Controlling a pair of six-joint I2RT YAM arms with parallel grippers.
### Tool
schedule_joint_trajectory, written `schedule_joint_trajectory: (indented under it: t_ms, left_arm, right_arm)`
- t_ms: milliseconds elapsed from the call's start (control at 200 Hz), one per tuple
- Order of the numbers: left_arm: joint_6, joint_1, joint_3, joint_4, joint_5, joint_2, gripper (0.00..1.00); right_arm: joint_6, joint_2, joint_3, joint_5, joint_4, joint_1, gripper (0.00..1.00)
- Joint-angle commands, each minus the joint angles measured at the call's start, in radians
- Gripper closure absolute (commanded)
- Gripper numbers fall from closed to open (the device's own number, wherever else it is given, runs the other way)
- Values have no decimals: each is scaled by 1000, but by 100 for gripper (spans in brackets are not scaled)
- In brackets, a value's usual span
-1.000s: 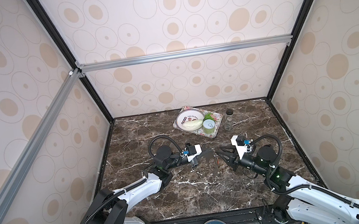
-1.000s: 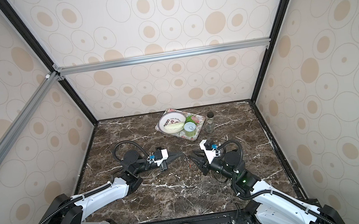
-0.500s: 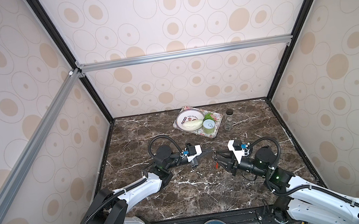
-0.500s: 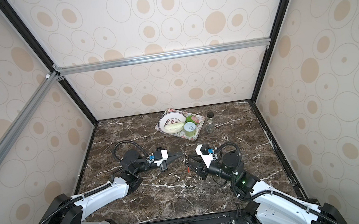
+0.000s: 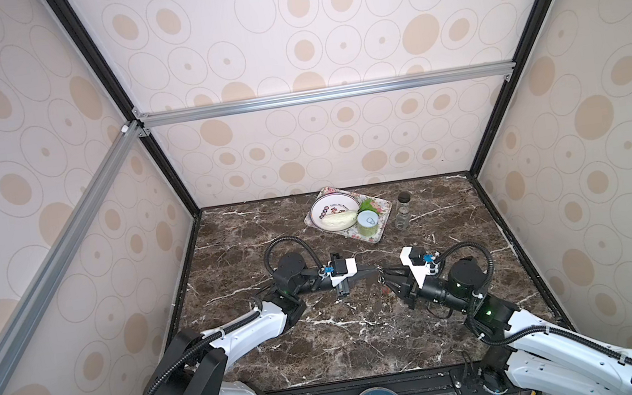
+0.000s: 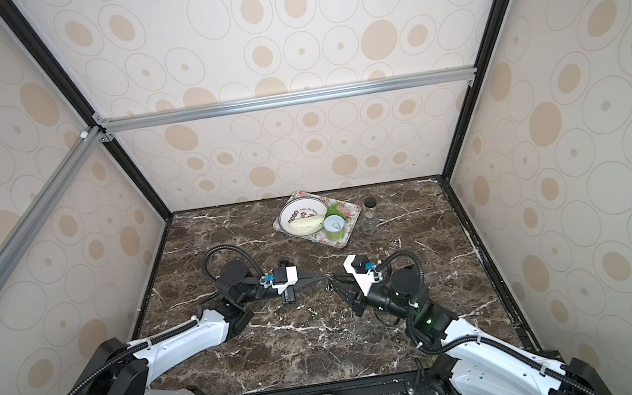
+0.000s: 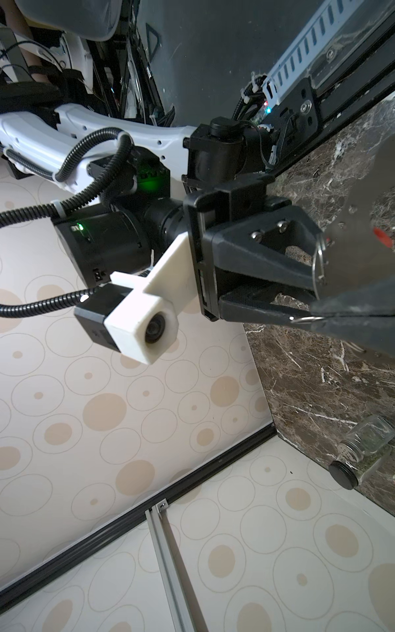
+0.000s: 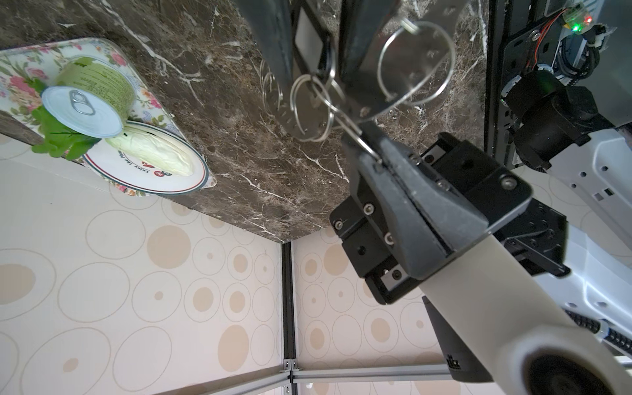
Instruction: Put the keys on the keyring
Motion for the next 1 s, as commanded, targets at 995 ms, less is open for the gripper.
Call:
schedule_joint_trajectory:
  t_ms: [995]
  left_arm:
    - [17,-6,-16,111,-31,-42,100]
  right_arm:
    - [1,-98,-36,92,-9,7,100]
